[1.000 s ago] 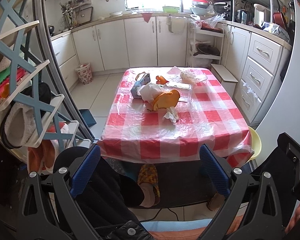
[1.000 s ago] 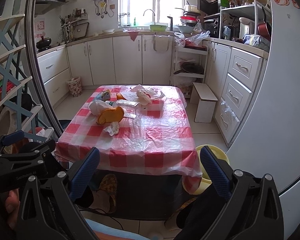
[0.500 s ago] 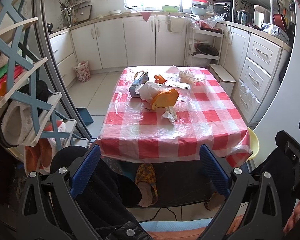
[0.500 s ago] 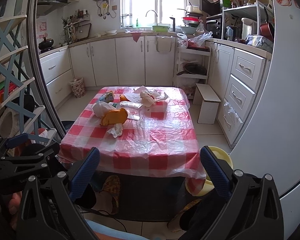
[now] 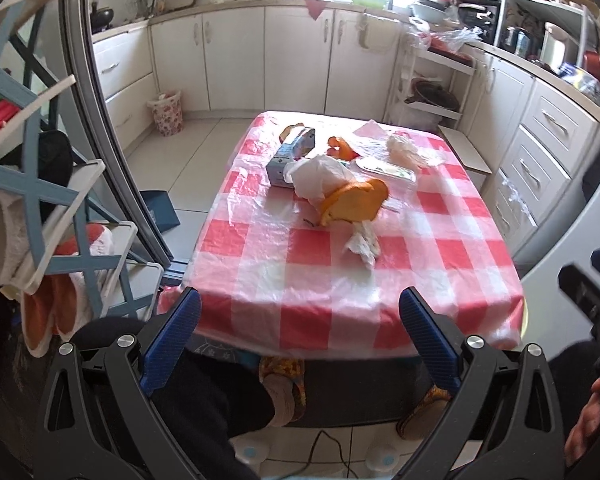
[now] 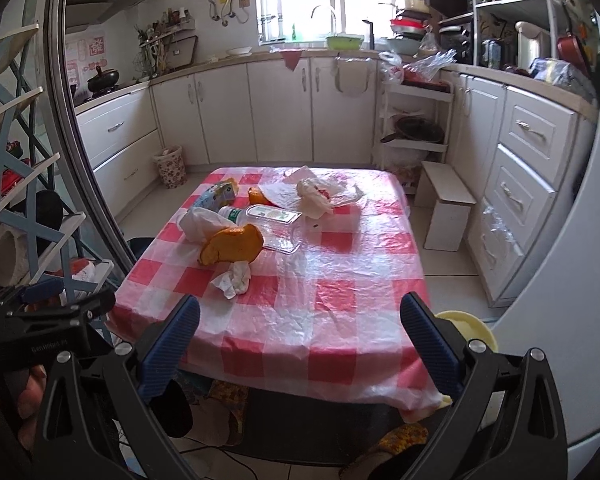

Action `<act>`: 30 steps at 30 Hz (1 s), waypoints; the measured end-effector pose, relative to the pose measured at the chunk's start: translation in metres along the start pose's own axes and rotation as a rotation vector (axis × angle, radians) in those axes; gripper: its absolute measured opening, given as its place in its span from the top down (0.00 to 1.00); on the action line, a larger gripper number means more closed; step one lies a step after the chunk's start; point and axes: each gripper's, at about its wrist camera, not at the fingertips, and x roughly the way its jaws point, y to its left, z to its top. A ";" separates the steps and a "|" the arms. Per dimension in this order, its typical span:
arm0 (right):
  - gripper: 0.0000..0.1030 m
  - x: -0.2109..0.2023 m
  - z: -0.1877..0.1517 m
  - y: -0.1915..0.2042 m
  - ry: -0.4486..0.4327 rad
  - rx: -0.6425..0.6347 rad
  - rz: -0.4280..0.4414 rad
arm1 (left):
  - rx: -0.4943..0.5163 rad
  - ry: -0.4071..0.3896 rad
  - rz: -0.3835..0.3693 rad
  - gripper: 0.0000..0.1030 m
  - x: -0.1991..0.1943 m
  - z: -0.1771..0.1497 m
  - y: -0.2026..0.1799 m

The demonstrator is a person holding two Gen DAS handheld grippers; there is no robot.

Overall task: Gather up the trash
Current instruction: 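Move the right tool to the crumpled white tissue and close on it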

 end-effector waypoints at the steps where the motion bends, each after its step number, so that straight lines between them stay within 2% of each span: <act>1: 0.07 0.010 0.001 -0.001 0.010 -0.004 0.011 | -0.013 0.002 0.005 0.08 0.009 0.005 0.002; 5: 0.07 0.047 0.004 -0.001 0.053 -0.030 0.051 | -0.004 -0.010 0.035 0.08 0.041 0.027 0.008; 11: 0.07 0.102 0.008 0.002 0.145 -0.032 0.123 | 0.154 -0.034 0.089 0.08 0.101 0.069 -0.001; 16: 0.07 0.138 0.004 0.014 0.201 -0.027 0.161 | 0.226 -0.022 0.101 0.08 0.137 0.093 -0.013; 21: 0.07 0.173 0.001 0.029 0.239 -0.036 0.187 | 0.299 -0.024 0.179 0.09 0.167 0.109 -0.031; 22: 0.07 0.179 0.000 0.031 0.241 -0.036 0.194 | 0.304 -0.026 0.180 0.15 0.170 0.111 -0.033; 23: 0.07 0.184 0.000 0.034 0.245 -0.037 0.198 | 0.311 -0.019 0.177 0.27 0.174 0.111 -0.036; 24: 0.07 0.189 0.000 0.037 0.249 -0.038 0.205 | 0.313 -0.010 0.173 0.35 0.174 0.110 -0.037; 25: 0.07 0.194 0.000 0.039 0.251 -0.040 0.213 | 0.310 0.007 0.157 0.56 0.176 0.109 -0.037; 26: 0.07 0.198 -0.001 0.041 0.253 -0.041 0.223 | 0.303 0.022 0.134 0.81 0.177 0.108 -0.036; 27: 0.07 0.202 -0.002 0.043 0.257 -0.043 0.229 | 0.287 0.049 0.096 0.88 0.178 0.107 -0.034; 29: 0.08 0.211 -0.004 0.045 0.264 -0.044 0.239 | 0.257 0.057 0.051 0.95 0.174 0.106 -0.029; 30: 0.13 0.214 -0.005 0.045 0.266 -0.042 0.243 | 0.221 0.062 0.010 0.97 0.169 0.107 -0.022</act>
